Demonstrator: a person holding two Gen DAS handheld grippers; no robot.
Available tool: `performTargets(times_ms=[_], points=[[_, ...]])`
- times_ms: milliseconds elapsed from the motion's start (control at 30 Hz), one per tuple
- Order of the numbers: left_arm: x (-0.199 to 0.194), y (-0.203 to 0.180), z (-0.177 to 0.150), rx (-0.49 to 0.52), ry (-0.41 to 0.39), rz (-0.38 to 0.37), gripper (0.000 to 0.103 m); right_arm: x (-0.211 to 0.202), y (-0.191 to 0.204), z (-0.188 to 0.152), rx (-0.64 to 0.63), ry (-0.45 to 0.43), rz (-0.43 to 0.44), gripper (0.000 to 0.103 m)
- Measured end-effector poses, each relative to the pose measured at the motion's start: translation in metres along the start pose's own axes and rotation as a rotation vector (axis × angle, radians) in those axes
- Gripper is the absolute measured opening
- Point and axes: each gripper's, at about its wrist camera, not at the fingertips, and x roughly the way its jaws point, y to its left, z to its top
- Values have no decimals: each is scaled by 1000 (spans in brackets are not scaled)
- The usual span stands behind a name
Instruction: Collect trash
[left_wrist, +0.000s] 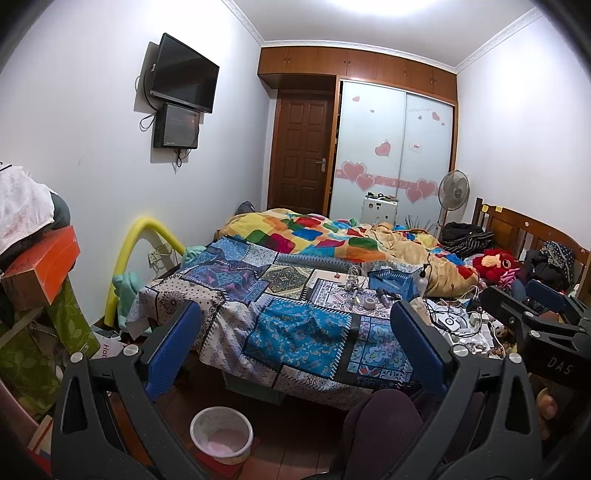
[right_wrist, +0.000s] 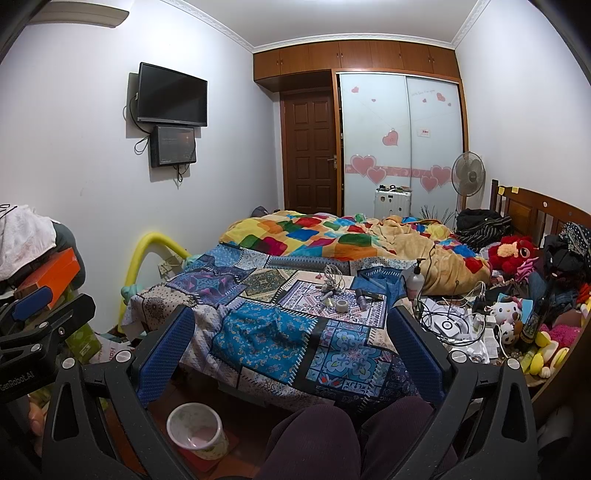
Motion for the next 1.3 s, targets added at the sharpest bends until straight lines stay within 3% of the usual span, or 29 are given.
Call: performTargets(times_ms=[733,1033,1300], points=[[10,-2,8,-8,-16,-10,103,11,-6,6,-24,-2,-17,103],[73,-18,50,4,-26,-20,103,55,-40,37,-35,-12,-30,103],[166,-36,80,-6,38,-64,103,112,-69,56,-95,0,-114,103]])
